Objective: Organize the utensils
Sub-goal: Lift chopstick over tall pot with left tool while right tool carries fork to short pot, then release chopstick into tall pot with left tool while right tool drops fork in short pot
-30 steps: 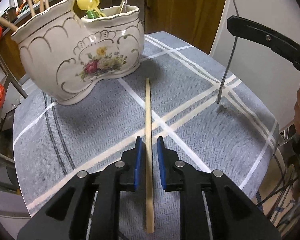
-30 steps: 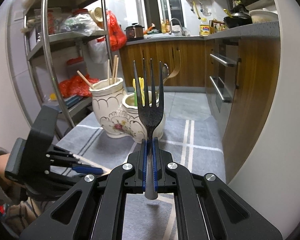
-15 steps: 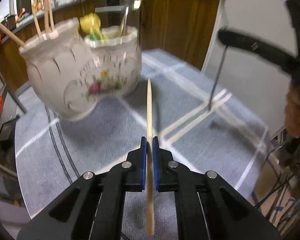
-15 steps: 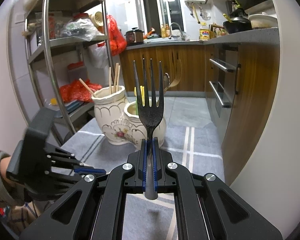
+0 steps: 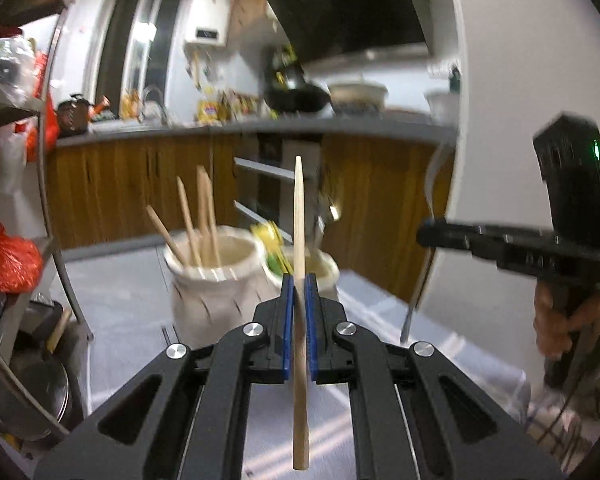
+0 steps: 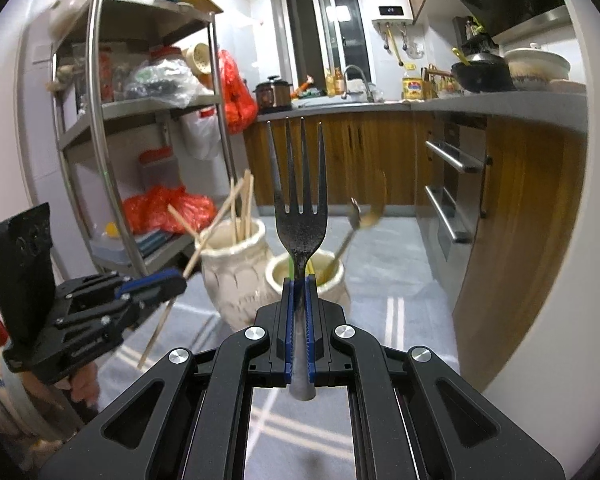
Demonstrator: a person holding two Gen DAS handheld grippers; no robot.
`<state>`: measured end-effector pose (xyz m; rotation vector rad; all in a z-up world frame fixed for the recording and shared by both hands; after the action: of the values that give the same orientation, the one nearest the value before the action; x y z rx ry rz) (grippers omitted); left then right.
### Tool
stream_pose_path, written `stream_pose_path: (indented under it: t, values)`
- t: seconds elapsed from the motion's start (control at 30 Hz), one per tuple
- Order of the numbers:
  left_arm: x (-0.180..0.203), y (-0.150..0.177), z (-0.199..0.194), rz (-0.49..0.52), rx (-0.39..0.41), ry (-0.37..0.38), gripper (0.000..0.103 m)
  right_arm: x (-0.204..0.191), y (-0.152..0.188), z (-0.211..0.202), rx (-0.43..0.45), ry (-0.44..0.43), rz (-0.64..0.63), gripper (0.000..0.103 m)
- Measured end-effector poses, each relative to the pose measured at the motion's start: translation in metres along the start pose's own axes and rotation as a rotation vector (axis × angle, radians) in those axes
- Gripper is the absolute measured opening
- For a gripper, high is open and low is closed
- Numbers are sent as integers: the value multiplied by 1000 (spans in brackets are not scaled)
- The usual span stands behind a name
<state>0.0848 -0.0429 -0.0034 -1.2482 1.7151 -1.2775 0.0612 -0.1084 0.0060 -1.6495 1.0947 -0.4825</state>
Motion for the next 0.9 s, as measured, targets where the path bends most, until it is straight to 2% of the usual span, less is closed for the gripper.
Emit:
stream_pose_path:
  t: [0.13, 0.3, 0.57, 0.9]
  values:
    - [-22, -33, 9, -59, 78, -21, 6, -1, -24, 8, 48, 12, -6, 6]
    - [-44, -65, 34, -129, 134, -39, 6, 1, -52, 20, 101, 25, 2, 6]
    - [-69, -68, 69, -220, 143, -58, 6, 9, -68, 43, 134, 51, 17, 6]
    - [-61, -75, 90, -140, 173, -113, 6, 16, -67, 68, 140, 76, 17, 6]
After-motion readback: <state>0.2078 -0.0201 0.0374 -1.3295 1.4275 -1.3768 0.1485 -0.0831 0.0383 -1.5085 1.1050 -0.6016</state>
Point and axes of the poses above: each gripper's, at about its wrist camera, not at the fingertips, and z roughly the way its jaws point, x to its right, y to its underside, the point moved 8 cm from there along z, roughly the way its jaws point, and after that the axes turned 6 degrees about -y, right-handed, at the moved point
